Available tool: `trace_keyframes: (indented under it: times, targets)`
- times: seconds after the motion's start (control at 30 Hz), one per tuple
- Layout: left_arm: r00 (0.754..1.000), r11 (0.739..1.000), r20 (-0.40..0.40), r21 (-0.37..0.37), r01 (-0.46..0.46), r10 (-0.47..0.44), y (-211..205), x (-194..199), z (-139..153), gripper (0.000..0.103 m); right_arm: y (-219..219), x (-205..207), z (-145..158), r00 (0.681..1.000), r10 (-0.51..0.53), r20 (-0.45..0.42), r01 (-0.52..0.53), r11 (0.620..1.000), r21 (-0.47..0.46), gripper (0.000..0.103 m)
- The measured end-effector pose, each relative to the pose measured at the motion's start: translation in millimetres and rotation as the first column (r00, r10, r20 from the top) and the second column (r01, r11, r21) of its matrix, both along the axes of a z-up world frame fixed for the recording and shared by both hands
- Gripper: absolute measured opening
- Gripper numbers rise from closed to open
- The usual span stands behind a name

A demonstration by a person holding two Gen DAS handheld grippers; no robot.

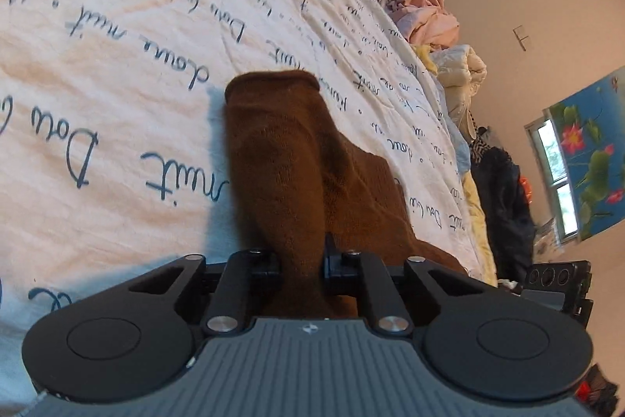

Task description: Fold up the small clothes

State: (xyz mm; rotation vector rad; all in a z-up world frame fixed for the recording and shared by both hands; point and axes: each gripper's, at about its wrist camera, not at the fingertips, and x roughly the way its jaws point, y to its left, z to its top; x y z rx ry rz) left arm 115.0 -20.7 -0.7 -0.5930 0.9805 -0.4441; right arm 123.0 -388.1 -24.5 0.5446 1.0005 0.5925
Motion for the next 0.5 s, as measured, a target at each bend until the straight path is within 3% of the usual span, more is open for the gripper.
trace_keyframes:
  times: [0.03, 0.07, 0.2, 0.33, 0.43, 0.5]
  targets:
    - [1.0, 0.999, 0.029, 0.038, 0.005, -0.006, -3.1, -1.5, 5.2, 0.013, 1.6, -0.3, -4.5, 1.0, 0.001, -0.008, -0.001, 1.0, 0.016, 0.046]
    - [0.999, 0.997, 0.051, 0.075, 0.014, -0.018, -6.3, -3.1, 10.5, 0.012, 2.8, -1.4, -6.7, 1.0, 0.013, -0.015, -0.012, 0.999, 0.038, 0.032]
    - [0.985, 0.988, 0.149, 0.138, 0.066, -0.086, -2.6, -11.6, 42.7, 0.012, 11.5, -9.5, 10.4, 0.999, 0.0, 0.042, 0.0, 1.0, 0.0, 0.03]
    - [0.968, 0.976, 0.229, 0.211, 0.054, -0.103, 19.2, -14.7, 73.1, 0.012, 30.0, -11.4, 33.2, 0.993, 0.044, 0.11, -0.053, 0.995, 0.08, 0.029]
    - [0.977, 0.971, 0.208, 0.241, -0.001, -0.051, 50.9, 1.3, 77.3, 0.013, 60.5, 4.2, 35.0, 0.991, 0.055, 0.12, -0.07, 0.99, 0.123, 0.029]
    - [0.984, 0.957, 0.176, 0.286, -0.043, -0.008, 70.9, 14.9, 63.6, 0.017, 77.9, 22.7, 19.0, 0.997, 0.019, 0.074, -0.029, 0.99, 0.138, 0.033]
